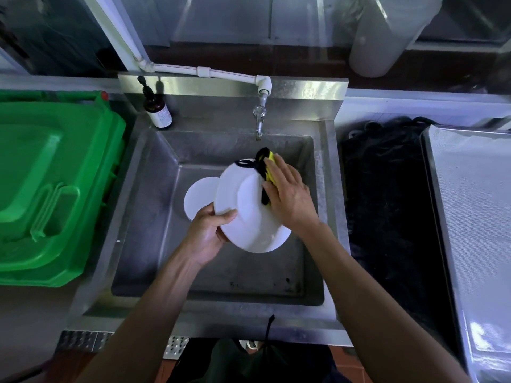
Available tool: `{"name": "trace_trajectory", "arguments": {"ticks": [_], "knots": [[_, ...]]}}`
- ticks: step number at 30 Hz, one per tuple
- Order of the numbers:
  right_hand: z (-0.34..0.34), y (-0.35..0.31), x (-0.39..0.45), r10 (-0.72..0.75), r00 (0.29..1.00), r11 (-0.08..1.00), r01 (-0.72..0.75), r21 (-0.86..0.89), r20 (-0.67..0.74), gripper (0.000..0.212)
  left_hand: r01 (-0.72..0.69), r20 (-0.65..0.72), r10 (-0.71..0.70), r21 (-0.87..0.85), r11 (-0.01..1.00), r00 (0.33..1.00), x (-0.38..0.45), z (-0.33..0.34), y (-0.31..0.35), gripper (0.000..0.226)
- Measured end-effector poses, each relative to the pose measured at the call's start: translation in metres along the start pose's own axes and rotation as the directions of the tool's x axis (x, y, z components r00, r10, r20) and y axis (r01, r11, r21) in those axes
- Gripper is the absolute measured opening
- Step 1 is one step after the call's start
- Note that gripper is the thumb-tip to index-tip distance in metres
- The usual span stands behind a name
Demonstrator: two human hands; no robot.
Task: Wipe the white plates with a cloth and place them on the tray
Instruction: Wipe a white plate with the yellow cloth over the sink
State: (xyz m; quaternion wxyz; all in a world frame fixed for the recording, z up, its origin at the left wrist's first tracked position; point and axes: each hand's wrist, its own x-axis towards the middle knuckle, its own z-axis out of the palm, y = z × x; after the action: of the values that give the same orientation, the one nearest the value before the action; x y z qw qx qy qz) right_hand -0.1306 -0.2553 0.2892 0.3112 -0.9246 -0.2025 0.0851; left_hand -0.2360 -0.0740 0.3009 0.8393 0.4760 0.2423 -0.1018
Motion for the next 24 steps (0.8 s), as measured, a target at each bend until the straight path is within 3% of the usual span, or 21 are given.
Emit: {"name": "trace_trajectory", "arguments": {"ticks": [3,8,13,17,19,22,24], "knots": [[0.006,0.008,-0.006,0.085,0.993,0.992,-0.076,0.102,-0.079,0.054,-0.029,0.029,0.031,-0.07,0.997,0.999,0.006,-0.004,0.009,0.036],[0.019,0.011,-0.021,0.204,0.964,0.957,-0.159,0.243,-0.169,0.052,-0.046,0.056,0.045,0.019,0.999,0.997,0.024,-0.01,0.029,0.031],[0.025,0.005,-0.029,0.266,0.943,0.945,-0.214,0.247,-0.199,0.051,-0.036,0.036,0.029,0.191,0.981,0.999,0.047,-0.008,0.046,0.022],[0.019,0.001,-0.032,0.321,0.929,0.94,-0.289,0.183,-0.184,0.051,-0.116,0.129,0.073,0.361,0.925,0.989,0.062,-0.002,0.06,0.018],[0.013,-0.001,-0.034,0.32,0.926,0.946,-0.301,0.12,-0.198,0.051,-0.197,0.18,0.118,0.525,0.828,0.977,0.07,0.0,0.065,0.01],[-0.001,-0.001,-0.039,0.308,0.922,0.95,-0.31,0.028,-0.236,0.05,-0.357,0.29,0.209,0.795,0.491,0.934,0.082,0.003,0.068,0.013],[-0.012,0.002,-0.044,0.317,0.909,0.944,-0.33,-0.002,-0.27,0.049,-0.421,0.361,0.23,0.848,0.322,0.903,0.087,0.009,0.069,0.022]]}}
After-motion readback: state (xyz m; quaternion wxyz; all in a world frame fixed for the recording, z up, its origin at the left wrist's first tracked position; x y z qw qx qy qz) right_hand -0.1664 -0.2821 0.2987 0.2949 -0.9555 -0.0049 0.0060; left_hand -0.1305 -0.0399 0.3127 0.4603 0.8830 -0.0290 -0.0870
